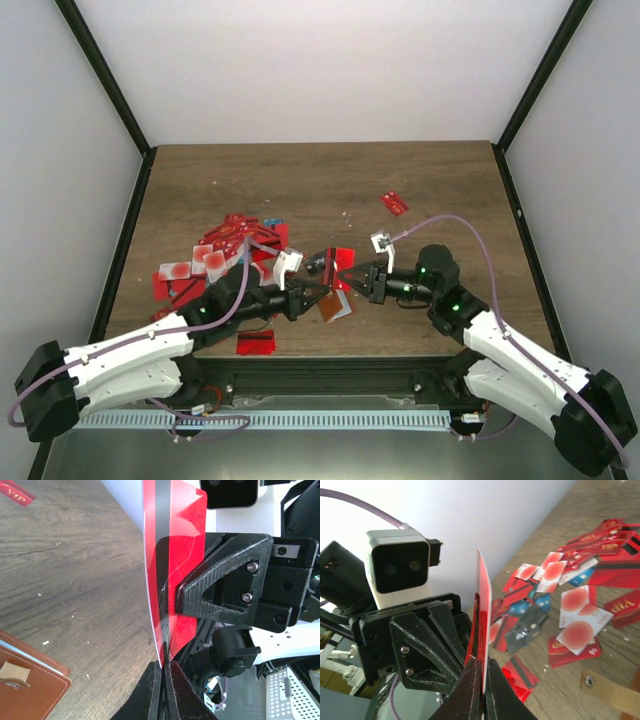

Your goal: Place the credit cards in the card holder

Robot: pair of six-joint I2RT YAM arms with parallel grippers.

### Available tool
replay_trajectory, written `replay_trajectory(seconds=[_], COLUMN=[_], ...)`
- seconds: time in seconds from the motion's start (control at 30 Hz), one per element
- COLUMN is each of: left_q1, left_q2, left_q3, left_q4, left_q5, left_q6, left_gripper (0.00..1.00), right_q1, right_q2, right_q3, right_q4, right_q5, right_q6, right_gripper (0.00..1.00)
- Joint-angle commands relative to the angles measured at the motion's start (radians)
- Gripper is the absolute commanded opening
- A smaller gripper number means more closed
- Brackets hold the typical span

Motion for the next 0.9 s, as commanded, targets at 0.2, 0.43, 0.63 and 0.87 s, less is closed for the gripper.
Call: replay_trajectory(seconds=[0.2, 0.43, 0.63, 0.87], left_q1=[-0.001, -0.003, -0.004, -0.005], left_q2=[0.104, 0.235, 0.355, 0.461], left_q3=[0.009, 0.101, 0.098, 0.068], left_q4=[-0.059, -0.255, -0.345, -0.279], left_q5=[-0.113, -0.321, -0.428, -0.408], left_q6=[0.022, 0.001, -0.103, -0.106], left_gripper=[0.49, 0.71, 0.42, 0.32], right_q1=[-0.024, -0.024, -0.025, -0.02], right_q2=[-0.084, -0.018, 0.091, 0.242], right_q3=[0.04, 0.069, 0.033, 0.016], right_q4=[-0.325, -0.545, -0.509, -0.368], right_q5=[0.302, 0.502, 0.475, 0.343], right_q6=[-0.061, -0.029, -0.018, -0.024], right_gripper=[0.01, 0.01, 0.01, 0.01])
